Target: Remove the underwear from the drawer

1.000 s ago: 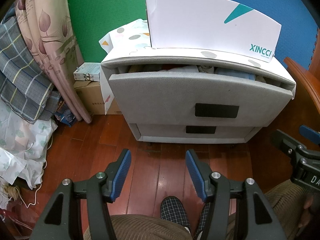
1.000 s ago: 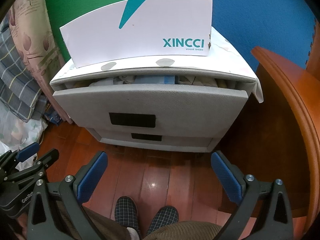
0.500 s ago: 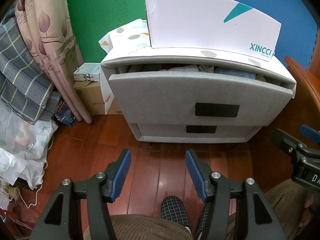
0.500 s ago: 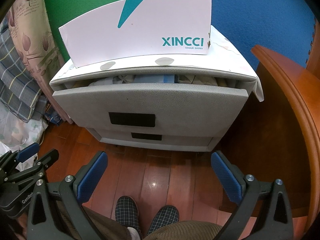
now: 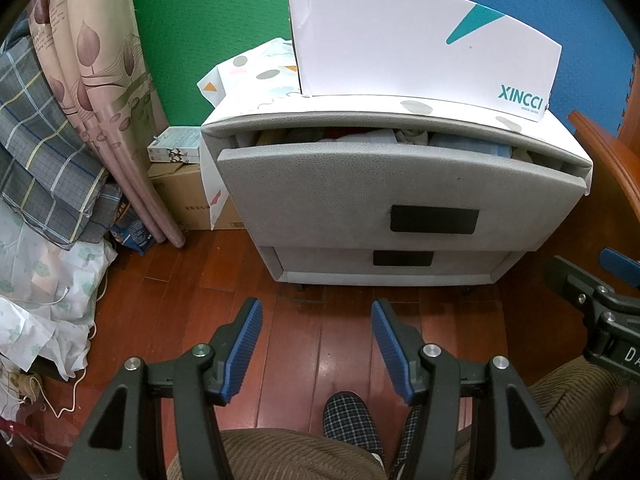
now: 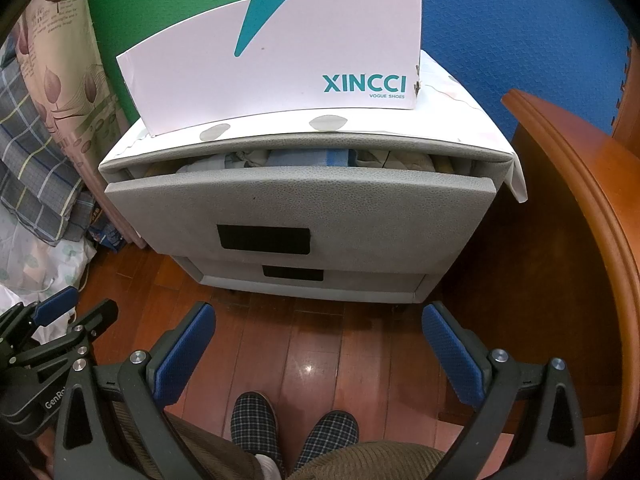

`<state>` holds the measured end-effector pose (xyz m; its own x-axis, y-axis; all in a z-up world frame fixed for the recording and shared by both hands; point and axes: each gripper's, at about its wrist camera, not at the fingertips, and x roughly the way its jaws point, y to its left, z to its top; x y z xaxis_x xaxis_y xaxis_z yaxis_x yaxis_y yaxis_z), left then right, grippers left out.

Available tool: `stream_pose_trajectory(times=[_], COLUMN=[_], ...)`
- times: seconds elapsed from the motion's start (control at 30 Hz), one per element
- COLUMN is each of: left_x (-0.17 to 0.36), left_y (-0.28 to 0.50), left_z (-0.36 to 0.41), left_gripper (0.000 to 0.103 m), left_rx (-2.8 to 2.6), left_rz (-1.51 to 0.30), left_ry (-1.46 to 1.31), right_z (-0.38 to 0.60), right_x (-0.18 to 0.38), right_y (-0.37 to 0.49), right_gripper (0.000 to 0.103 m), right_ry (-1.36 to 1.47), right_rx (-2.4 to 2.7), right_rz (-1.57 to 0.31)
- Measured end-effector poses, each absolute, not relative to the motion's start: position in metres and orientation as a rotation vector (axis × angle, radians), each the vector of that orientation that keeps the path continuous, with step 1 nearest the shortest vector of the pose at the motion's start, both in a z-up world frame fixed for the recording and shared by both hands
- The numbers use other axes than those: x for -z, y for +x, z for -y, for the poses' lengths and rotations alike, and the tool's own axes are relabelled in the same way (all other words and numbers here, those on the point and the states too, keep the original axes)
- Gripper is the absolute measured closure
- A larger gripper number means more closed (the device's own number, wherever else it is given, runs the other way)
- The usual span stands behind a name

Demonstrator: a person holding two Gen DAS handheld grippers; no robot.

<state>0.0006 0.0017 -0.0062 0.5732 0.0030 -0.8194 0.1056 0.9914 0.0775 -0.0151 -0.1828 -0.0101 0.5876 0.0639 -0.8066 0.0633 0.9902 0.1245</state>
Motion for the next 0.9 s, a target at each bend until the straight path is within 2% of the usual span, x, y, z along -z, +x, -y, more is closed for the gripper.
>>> stream_pose_trajectory(times=[0.9], left_x=[0.0064], left_y=[0.0008], left_z=[-0.0006], left_gripper=[0.045], left_rx=[0.061], left_rz=[-0.961], left_ry=[0.123], right_z=[0.1826], right_x=[0.0093], right_y=[-0.0157], right_gripper=[0.001], right_ry=[0.155], right_rx=[-0.002], right_rz=[-0.941])
